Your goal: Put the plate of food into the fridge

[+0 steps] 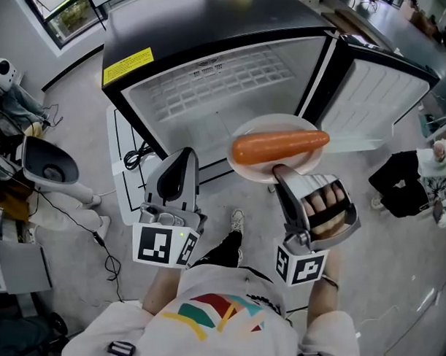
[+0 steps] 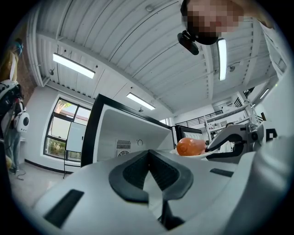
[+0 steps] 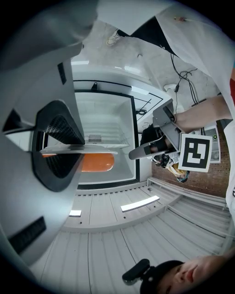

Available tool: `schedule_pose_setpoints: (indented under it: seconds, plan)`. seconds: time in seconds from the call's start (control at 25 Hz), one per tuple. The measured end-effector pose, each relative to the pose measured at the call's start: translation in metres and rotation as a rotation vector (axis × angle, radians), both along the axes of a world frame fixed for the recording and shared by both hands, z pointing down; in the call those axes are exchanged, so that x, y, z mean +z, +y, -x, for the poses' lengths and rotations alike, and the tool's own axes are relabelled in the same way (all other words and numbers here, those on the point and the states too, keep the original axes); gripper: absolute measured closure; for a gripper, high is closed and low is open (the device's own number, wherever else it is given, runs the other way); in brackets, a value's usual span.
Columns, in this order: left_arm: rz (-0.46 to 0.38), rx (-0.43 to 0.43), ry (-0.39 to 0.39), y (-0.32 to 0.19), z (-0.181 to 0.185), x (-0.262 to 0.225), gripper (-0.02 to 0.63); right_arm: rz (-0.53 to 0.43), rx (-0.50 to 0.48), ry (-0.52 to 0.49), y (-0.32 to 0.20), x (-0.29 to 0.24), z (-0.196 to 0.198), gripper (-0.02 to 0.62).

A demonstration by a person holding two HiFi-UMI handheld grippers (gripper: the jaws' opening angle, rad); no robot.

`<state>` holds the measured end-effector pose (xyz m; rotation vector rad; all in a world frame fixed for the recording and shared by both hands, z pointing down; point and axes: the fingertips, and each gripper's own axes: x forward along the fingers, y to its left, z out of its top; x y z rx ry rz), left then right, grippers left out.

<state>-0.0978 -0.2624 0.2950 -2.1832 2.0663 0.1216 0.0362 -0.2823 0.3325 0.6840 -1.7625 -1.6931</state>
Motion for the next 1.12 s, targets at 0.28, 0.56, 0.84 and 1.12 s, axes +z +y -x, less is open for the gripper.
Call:
schedule_pose_setpoints:
  seconds: [0.28, 0.56, 0.84, 1.12]
  plan:
    - [-0.03, -0.023, 0.01, -0.028, 0.004, -0.001, 0.6, -0.039, -0.043, -0.002, -0.028, -0.011, 0.015, 0.554]
    - [-0.052, -0.056, 0.02, -0.057, 0.014, -0.011, 0.6, -0.062, -0.102, -0.002, -0.071, -0.024, 0.041, 0.554]
    - [-0.067, -0.08, 0.039, -0.09, 0.033, -0.016, 0.6, -0.08, -0.183, -0.003, -0.113, -0.034, 0.081, 0.554]
    - [-0.088, -0.103, 0.025, -0.113, 0.043, -0.026, 0.6, -0.092, -0.238, -0.006, -0.147, -0.037, 0.109, 0.552]
